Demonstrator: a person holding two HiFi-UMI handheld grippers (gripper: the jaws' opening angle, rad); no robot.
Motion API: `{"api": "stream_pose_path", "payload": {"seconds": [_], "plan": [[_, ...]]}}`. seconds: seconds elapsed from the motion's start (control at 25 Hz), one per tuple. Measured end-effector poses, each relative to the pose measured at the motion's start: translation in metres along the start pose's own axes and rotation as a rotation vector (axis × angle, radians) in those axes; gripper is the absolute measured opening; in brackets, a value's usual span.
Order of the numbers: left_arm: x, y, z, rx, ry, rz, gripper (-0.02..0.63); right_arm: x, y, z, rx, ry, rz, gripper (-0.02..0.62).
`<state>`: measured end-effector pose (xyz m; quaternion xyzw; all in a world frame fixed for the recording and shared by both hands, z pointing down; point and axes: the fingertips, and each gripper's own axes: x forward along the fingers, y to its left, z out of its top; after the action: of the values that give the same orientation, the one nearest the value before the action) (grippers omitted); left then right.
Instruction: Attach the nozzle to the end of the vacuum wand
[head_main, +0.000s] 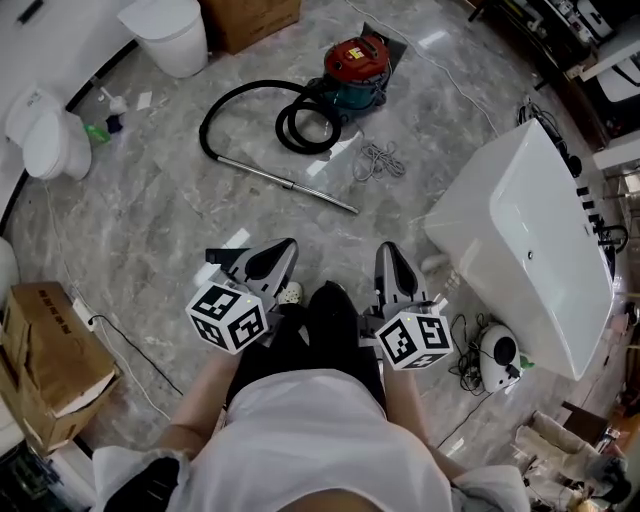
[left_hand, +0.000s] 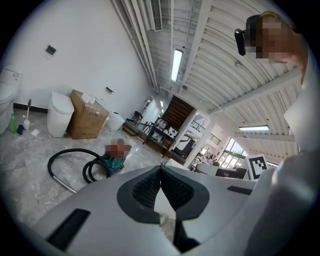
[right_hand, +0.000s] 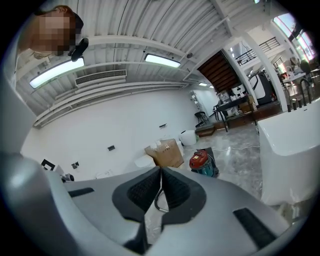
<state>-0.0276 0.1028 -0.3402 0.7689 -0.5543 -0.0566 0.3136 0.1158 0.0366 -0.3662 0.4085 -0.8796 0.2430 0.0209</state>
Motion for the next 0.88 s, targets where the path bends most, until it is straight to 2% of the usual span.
{"api": "stream_pose_path", "payload": {"seconds": [0.36,0.6,0.88], "plan": [[0.054,-0.019,0.004,0.001,0.018,0.001,0.008,0.007,-0.045,0.008,0.002,0.058,0.033,0.018],[0.08,-0.025,0.0,0.02,0.031,0.002,0.008,0.015,-0.081,0.013,0.005,0.058,0.027,0.018],[0.109,-0.004,-0.006,0.083,0.026,0.01,0.008,0.045,-0.117,0.004,0.0,0.053,0.136,0.018]]}}
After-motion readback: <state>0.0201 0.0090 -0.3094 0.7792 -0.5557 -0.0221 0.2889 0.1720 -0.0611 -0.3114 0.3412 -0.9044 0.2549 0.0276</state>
